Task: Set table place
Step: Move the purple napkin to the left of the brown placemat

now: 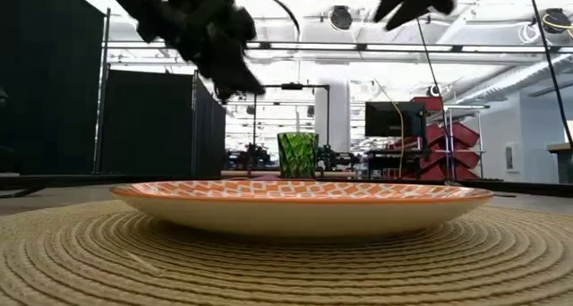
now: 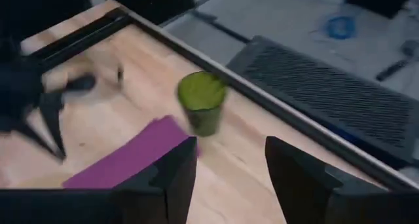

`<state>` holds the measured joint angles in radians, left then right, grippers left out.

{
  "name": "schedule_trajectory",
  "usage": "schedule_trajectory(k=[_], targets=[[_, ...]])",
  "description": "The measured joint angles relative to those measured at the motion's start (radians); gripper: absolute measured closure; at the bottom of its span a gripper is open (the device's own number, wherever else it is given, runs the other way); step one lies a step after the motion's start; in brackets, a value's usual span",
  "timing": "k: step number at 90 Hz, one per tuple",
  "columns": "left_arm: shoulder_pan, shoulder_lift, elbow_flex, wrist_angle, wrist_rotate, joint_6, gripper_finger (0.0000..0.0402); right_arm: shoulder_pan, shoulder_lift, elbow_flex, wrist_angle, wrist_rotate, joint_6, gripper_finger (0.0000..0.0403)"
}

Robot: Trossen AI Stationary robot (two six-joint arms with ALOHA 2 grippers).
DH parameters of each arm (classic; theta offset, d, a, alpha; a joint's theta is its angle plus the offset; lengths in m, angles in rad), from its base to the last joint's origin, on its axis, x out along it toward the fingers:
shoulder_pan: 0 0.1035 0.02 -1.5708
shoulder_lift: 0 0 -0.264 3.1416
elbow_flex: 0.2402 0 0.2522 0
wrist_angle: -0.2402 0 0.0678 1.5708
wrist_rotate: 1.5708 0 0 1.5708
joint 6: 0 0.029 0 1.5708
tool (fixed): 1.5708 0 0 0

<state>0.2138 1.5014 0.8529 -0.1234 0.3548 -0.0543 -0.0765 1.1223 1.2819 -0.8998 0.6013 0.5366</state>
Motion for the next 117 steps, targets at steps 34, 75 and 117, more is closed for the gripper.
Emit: schedule_trajectory(k=[34,75,117], targets=[[0.189,0.063,0.005,-0.008,0.009,-0.411,0.0402,0.007,-0.038,0.0,-0.134,-0.004,-0.052,0.0236],[0.255,0.165,0.004,-0.126,0.146,-0.506,0.0353,0.042,-0.147,-0.001,-0.206,-0.003,-0.077,0.0236],[0.206,0.207,-0.129,0.1,0.201,-0.66,0.0242,0.065,-0.21,-0.001,-0.211,0.0,-0.051,0.0236]])
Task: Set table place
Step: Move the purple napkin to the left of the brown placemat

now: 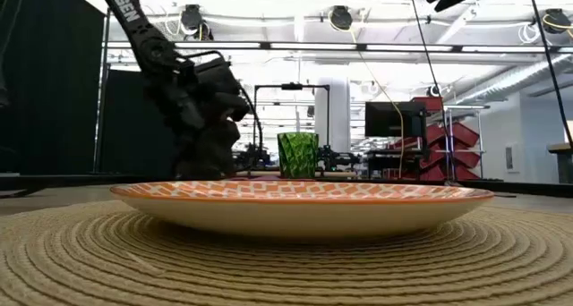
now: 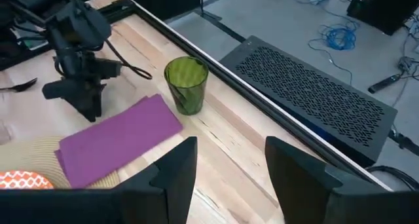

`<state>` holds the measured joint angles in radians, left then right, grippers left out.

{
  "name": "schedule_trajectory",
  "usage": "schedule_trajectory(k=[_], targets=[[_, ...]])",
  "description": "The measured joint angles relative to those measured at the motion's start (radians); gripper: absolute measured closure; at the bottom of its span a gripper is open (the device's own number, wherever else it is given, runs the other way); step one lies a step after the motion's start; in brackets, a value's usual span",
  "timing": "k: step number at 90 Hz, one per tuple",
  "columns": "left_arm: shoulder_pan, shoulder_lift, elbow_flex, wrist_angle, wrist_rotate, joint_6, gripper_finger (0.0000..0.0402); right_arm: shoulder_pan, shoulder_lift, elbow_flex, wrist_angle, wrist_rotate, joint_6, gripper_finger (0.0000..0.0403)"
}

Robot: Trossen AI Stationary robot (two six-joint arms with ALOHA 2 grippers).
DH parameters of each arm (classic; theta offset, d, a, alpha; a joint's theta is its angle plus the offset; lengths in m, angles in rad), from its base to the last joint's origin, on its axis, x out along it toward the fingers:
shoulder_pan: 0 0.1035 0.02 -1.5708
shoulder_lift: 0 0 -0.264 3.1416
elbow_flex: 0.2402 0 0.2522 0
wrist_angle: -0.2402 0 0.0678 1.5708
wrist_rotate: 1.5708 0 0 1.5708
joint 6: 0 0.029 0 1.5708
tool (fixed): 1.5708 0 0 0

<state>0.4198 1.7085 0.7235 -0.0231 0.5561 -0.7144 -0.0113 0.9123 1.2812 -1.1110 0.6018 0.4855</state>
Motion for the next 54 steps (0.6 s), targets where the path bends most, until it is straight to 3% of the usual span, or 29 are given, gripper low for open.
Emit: schedule_trajectory(k=[54], targets=[[-0.06,0.075,-0.005,0.187,-0.024,-0.094,0.0239,0.0,0.001,0.0,0.001,-0.003,0.0,0.0236]])
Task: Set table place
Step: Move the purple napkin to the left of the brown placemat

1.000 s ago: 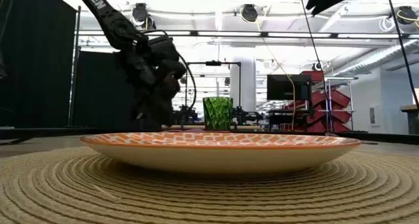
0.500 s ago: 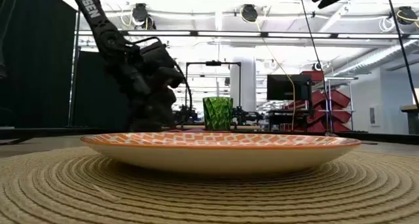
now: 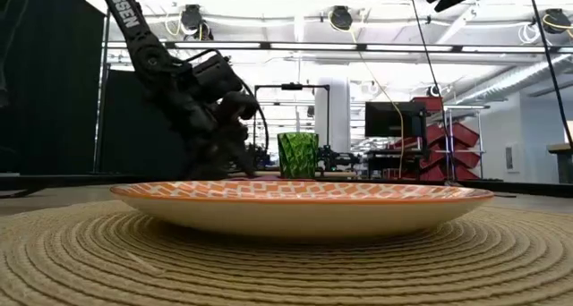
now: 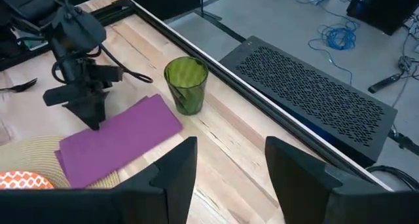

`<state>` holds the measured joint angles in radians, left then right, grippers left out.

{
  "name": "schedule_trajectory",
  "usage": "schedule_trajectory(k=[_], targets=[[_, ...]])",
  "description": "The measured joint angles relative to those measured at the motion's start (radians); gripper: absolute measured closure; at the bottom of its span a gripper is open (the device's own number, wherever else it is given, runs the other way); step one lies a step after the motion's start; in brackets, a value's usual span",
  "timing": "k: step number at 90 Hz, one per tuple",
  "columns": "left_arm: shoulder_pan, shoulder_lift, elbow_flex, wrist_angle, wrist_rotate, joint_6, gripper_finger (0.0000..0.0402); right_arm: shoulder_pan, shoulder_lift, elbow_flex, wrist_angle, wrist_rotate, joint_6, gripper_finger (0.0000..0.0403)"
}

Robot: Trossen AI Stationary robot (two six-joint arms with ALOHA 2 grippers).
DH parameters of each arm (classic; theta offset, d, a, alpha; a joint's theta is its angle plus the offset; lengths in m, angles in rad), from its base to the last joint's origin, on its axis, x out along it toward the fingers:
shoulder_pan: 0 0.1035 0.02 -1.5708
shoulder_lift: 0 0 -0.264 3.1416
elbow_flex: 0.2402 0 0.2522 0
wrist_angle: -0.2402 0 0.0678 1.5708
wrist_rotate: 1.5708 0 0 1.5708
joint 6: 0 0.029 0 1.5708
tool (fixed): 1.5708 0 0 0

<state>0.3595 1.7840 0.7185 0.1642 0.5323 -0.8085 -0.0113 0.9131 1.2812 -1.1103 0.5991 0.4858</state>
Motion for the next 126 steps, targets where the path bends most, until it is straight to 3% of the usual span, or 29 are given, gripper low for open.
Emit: schedule_trajectory(k=[31,45,63,86,107,126], targets=[[-0.004,0.007,0.003,0.014,-0.028,-0.021,0.0246,0.0,0.0,0.0,-0.001,-0.002,0.0,0.0236],[-0.004,0.008,0.003,0.005,-0.061,-0.015,0.0293,0.0,0.0,0.0,-0.001,-0.002,0.0,0.0236],[-0.004,0.008,0.004,-0.047,-0.071,0.069,0.0389,0.0,0.0,0.0,-0.001,-0.002,0.0,0.0236],[0.007,-0.002,0.009,-0.059,-0.07,0.102,0.04,0.0,0.0,0.0,-0.001,-0.002,0.0,0.0236],[0.081,-0.103,0.027,-0.367,-0.113,0.254,0.0401,0.0,0.0,0.0,-0.002,-0.024,0.0,0.0236],[0.047,-0.212,0.023,-0.642,-0.134,0.295,0.0401,0.0,0.0,0.0,-0.002,-0.025,-0.005,0.0236]])
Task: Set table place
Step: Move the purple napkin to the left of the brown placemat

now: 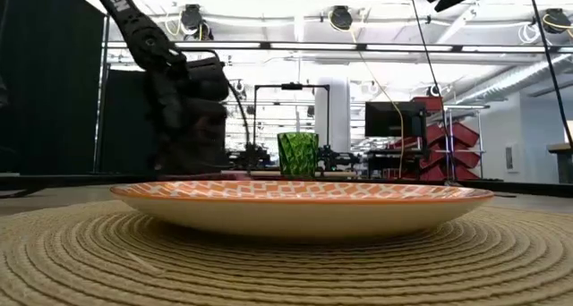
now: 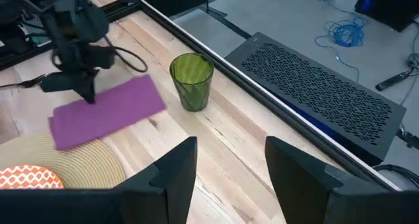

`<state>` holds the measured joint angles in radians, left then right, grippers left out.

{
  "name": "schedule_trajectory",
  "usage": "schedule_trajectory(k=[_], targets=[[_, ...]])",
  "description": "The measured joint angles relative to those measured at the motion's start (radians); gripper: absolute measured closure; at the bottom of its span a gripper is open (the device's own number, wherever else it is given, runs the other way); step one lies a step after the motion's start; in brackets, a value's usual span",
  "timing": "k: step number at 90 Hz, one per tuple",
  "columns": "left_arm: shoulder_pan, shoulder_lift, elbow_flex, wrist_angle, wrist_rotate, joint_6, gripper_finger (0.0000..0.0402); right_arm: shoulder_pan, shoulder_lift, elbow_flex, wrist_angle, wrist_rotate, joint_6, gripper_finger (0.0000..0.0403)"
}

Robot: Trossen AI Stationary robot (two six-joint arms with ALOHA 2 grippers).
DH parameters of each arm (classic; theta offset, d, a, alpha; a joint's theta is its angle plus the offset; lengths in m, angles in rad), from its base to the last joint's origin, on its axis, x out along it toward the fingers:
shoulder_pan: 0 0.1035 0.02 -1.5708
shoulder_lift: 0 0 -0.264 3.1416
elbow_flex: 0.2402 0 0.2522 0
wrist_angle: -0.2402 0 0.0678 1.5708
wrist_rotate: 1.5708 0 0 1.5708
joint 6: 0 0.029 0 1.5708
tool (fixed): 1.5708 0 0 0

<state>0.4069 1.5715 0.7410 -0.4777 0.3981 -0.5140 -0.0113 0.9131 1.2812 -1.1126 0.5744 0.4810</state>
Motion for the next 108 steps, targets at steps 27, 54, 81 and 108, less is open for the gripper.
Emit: schedule_trajectory(k=[27,54,81,108], targets=[[-0.157,-0.224,-0.017,-0.29,-0.015,-0.104,0.0402,0.0,0.0,0.0,-0.02,0.001,-0.01,0.0236],[-0.431,-0.295,-0.083,-0.306,-0.011,-0.355,0.0401,0.0,0.0,0.0,-0.022,0.0,-0.018,0.0236],[-0.708,-0.294,-0.154,-0.098,0.033,-0.649,0.0401,0.0,0.0,0.0,-0.022,0.0,-0.026,0.0236],[-0.919,-0.293,-0.155,0.083,0.035,-0.9,0.0401,0.0,0.0,0.0,-0.017,0.0,-0.024,0.0236]])
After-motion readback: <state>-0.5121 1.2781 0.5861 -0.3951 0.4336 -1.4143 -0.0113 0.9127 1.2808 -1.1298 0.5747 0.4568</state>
